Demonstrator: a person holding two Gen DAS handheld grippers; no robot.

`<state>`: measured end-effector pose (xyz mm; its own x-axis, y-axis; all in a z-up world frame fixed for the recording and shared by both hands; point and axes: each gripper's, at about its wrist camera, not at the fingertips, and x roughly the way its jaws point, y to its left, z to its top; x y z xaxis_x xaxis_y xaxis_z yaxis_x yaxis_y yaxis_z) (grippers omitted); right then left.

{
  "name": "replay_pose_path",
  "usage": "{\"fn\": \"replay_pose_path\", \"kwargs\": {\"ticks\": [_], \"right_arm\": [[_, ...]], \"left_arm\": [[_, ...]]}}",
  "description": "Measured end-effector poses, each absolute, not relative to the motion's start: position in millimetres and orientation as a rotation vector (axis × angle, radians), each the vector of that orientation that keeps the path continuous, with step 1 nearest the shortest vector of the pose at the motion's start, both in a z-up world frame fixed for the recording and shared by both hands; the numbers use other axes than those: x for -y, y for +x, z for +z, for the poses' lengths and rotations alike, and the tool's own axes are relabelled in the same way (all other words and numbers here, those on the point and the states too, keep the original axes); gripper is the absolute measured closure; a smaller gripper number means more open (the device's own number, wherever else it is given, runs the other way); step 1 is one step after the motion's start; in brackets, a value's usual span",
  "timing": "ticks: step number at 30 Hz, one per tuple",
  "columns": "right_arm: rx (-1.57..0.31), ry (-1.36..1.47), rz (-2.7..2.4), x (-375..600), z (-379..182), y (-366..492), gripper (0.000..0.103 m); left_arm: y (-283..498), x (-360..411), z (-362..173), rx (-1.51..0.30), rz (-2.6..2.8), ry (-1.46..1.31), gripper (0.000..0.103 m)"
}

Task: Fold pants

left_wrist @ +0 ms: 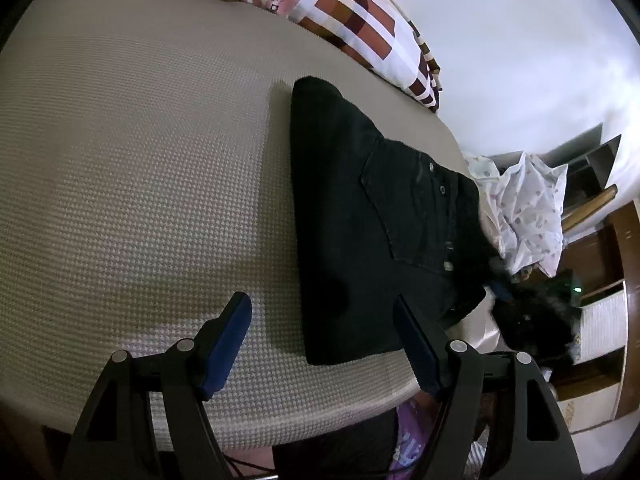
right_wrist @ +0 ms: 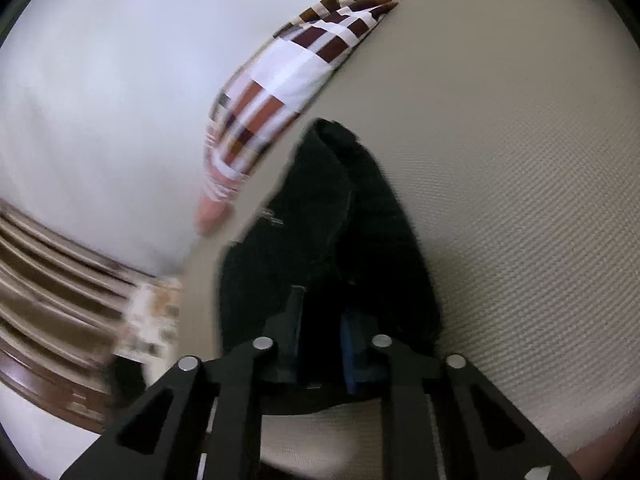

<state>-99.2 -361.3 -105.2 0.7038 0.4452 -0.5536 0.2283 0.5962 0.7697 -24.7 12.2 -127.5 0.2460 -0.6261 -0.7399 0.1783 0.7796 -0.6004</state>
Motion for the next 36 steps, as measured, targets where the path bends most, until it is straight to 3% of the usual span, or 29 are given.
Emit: {"fn": "replay_pose_path", "kwargs": {"ticks": [4, 7, 9, 12, 17, 19, 20, 21, 22, 29, 30, 31, 32, 36], "right_arm": [[-0.763, 1.033, 0.2, 363.9, -82.6, -112.9, 0.089], [-0.873, 1.13, 0.134, 372.1, -128.7, -124.9, 0.091], [-0.839, 1.296, 0.155, 384.7, -160.3, -134.5, 0.094], [-0.826, 1.213, 0.191, 380.1, -141.2, -126.4, 0.083], [-0.828, 1.06, 0.15, 383.5, -113.1, -125.7, 0.076], [-0.827, 0.989, 0.118, 388.4, -101.4, -125.6, 0.057], [-0.831, 0.943, 0.088, 395.3, -98.4, -124.4, 0.035], [-0.837, 0.905, 0.065, 397.7, -95.8, -122.7, 0.026], [-0.846, 0.897, 0.071, 403.2, -97.8, -121.4, 0.025], [-0.946, 0.96, 0.169, 402.5, -120.9, -90.3, 0.024], [-0.973, 0.938, 0.18, 398.4, -123.4, -85.1, 0.031], [-0.999, 0.912, 0.177, 394.2, -125.9, -80.2, 0.045], [-1.008, 0.892, 0.176, 390.9, -126.3, -78.4, 0.069], [-1.005, 0.736, 0.15, 376.2, -107.7, -69.0, 0.077]], "left_arm": [[-22.2, -16.6, -123.8, -1.194, -0.558, -0.437, 0.03], [-19.4, -17.5, -126.2, -1.201, -0.546, -0.45, 0.029], [-18.3, -16.0, -126.6, -1.206, -0.544, -0.451, 0.029], [-20.6, -11.2, -124.2, -1.198, -0.552, -0.423, 0.029], [-22.3, -4.5, -124.9, -1.209, -0.564, -0.4, 0.029], [-21.5, -3.7, -126.3, -1.213, -0.566, -0.399, 0.029], [-20.4, -3.7, -127.2, -1.218, -0.566, -0.399, 0.029], [-20.7, -3.7, -128.9, -1.225, -0.565, -0.401, 0.029], [-21.0, -3.7, -130.1, -1.231, -0.562, -0.403, 0.029], [-20.3, -4.0, -132.2, -1.25, -0.549, -0.408, 0.029], [-20.0, -3.7, -132.2, -1.252, -0.549, -0.404, 0.029], [-19.1, -3.5, -132.1, -1.255, -0.549, -0.4, 0.029], [-19.0, -3.4, -131.8, -1.256, -0.549, -0.396, 0.029], [-18.3, -5.7, -133.2, -1.261, -0.539, -0.396, 0.029]]}}
